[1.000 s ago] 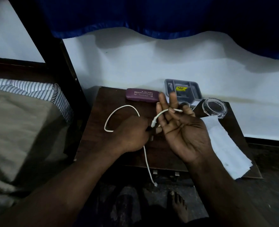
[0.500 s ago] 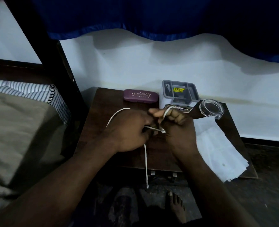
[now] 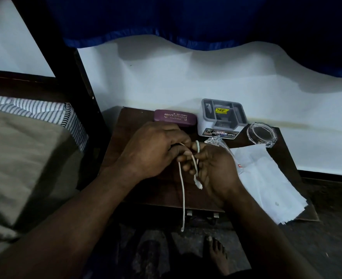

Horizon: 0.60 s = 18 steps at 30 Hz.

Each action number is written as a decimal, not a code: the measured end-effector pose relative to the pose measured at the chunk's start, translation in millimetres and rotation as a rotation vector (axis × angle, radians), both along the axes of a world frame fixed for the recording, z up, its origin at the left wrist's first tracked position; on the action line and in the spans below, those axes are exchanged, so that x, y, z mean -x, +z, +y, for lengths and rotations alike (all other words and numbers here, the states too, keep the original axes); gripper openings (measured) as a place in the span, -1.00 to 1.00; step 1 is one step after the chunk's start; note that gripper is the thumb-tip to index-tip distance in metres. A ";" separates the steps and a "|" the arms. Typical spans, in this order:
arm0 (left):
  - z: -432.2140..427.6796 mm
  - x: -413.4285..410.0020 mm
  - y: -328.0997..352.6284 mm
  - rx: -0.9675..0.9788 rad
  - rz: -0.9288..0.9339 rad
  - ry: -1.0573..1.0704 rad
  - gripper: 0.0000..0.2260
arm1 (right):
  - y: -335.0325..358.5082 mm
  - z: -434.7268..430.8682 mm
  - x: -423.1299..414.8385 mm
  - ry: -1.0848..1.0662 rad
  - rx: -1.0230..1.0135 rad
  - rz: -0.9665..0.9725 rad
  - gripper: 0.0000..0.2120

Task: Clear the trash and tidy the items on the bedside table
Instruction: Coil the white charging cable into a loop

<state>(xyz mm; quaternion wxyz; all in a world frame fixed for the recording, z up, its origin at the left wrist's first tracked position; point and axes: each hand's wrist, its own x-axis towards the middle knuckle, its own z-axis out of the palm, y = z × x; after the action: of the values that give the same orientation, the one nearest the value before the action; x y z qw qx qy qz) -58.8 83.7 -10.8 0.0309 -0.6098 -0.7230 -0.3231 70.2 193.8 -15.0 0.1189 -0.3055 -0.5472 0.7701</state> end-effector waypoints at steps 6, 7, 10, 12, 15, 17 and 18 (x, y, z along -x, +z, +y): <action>-1.6 2.7 -0.8 -0.033 0.028 0.019 -0.87 | -5.1 -2.8 -0.9 0.115 -0.092 -0.155 -0.54; -1.7 3.8 -1.3 -0.032 0.026 0.020 -0.87 | -7.1 -3.6 -2.6 0.137 -0.131 -0.162 -0.50; -0.4 5.6 -3.5 -0.017 -0.053 -0.016 -0.90 | -8.2 -4.4 -6.1 0.113 -0.122 -0.125 -0.52; 1.1 6.0 -5.5 -0.004 -0.128 -0.036 -0.91 | -5.8 -2.3 -7.5 0.103 -0.056 -0.103 -0.55; 3.0 5.3 -9.6 0.027 -0.349 -0.061 -0.89 | 1.4 2.2 -10.1 0.179 0.130 -0.075 -0.51; 3.9 5.5 -11.5 0.068 -0.538 -0.052 -0.86 | 4.5 3.7 -11.4 0.214 0.204 -0.061 -0.48; 4.3 5.2 -12.4 0.081 -0.602 -0.045 -0.83 | 5.2 3.9 -11.4 0.215 0.211 -0.063 -0.47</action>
<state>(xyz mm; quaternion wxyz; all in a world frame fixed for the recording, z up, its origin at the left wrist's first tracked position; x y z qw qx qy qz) -64.1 88.0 -23.2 -0.2165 -0.5031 -0.6983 -0.4609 81.5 197.7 -9.8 -0.0143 -0.2799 -0.4962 0.8217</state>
